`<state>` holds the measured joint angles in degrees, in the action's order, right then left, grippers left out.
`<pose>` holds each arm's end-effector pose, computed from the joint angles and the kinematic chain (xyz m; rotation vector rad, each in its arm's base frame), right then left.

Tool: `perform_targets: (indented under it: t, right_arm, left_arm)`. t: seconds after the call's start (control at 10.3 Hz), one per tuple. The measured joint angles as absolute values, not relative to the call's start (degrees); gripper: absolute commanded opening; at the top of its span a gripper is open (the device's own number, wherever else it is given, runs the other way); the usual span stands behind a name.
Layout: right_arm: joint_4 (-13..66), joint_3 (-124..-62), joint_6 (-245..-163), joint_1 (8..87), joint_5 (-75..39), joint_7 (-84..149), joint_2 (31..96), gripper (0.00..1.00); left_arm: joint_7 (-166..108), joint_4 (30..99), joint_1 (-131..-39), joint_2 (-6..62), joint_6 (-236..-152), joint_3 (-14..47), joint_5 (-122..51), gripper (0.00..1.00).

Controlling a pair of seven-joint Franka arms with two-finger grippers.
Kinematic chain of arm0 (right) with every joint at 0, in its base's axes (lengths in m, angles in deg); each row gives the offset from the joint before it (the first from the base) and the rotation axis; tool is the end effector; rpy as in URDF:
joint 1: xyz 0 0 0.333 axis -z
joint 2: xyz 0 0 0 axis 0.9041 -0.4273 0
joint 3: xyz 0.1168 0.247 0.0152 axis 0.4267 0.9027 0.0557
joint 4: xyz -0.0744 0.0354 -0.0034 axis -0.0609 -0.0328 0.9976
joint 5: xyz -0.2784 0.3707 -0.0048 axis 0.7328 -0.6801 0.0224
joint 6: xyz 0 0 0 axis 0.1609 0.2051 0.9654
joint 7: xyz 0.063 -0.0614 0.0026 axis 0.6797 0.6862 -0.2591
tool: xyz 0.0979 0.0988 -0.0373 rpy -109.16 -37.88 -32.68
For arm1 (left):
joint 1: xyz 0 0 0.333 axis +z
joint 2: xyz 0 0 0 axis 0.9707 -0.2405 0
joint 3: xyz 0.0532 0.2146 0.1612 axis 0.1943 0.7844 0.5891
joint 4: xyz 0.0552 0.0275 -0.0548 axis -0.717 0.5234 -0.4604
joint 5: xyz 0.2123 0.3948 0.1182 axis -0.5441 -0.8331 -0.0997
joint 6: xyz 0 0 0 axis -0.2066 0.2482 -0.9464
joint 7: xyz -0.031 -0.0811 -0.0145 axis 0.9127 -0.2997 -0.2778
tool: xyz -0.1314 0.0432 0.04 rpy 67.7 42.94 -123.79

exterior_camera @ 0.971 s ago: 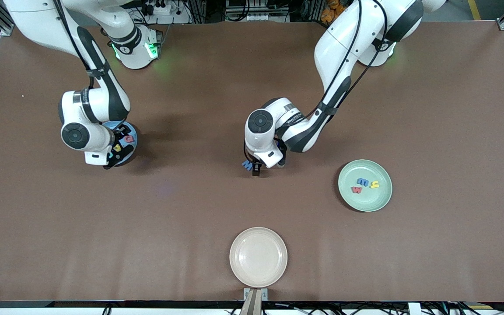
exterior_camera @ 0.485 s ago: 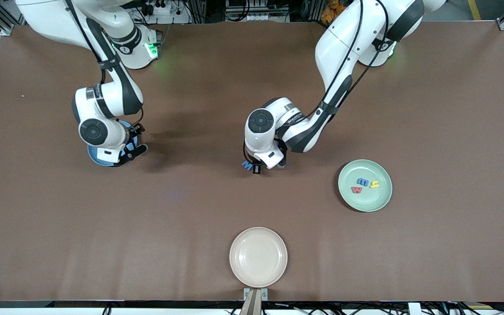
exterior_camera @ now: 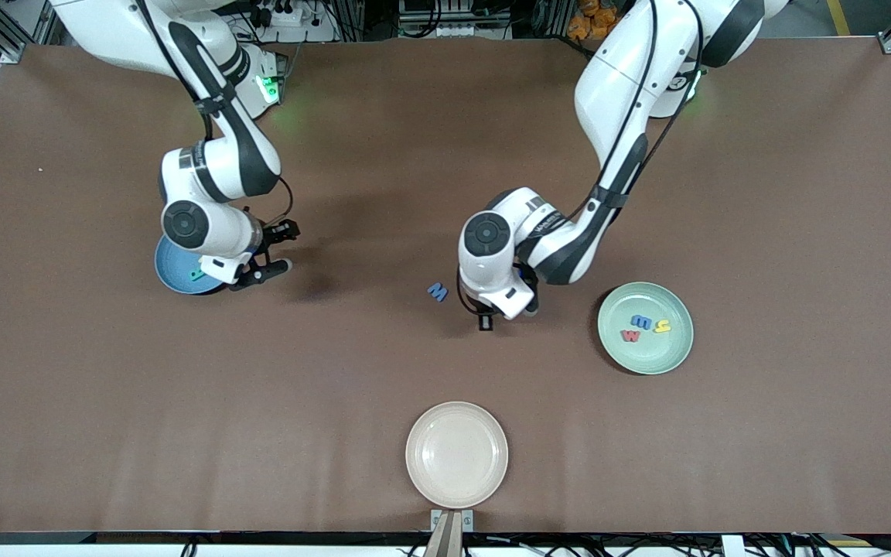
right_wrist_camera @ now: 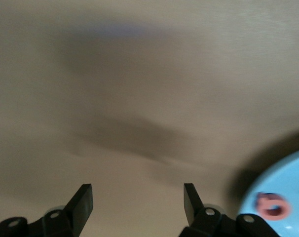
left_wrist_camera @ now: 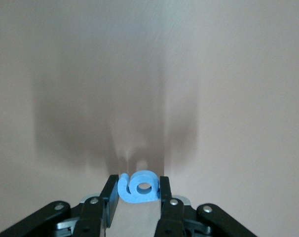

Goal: Sort uppercase to blue plate, lowercase to green plate
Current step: 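Release H on the blue plate while the left gripper grasps blue g, then carry blue g to the green plate while the right gripper reaches blue W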

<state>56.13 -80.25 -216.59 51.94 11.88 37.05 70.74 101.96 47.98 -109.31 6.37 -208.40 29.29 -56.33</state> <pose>0.4927 0.1950 0.0869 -3.0079 -0.4174 0.4684 0.5936 -0.4548 0.0814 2.1612 2.2625 0.1370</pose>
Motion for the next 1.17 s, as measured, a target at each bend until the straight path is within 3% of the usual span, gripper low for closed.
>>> perform_targets:
  t: [0.58,0.87,0.97,1.17]
  right_arm:
    - [55.9,-67.0,-227.8,49.2,11.7,74.7,70.5,0.84]
    - [50.8,-66.0,-228.6,45.6,11.6,91.9,67.0,0.86]
    - [48.1,-66.0,-228.7,44.3,11.6,95.9,65.0,0.94]
    - [42.1,-66.0,-228.8,41.8,13.9,104.4,60.5,0.93]
  left_arm:
    - [85.0,50.3,-93.9,9.6,-199.7,29.3,-56.4,0.0]
    - [80.3,54.2,-89.5,14.4,-197.3,27.9,-56.4,0.0]
    - [79.2,54.8,-88.2,15.5,-195.1,26.8,-56.4,0.0]
    - [78.2,56.0,-87.2,16.1,-191.8,25.6,-56.4,0.0]
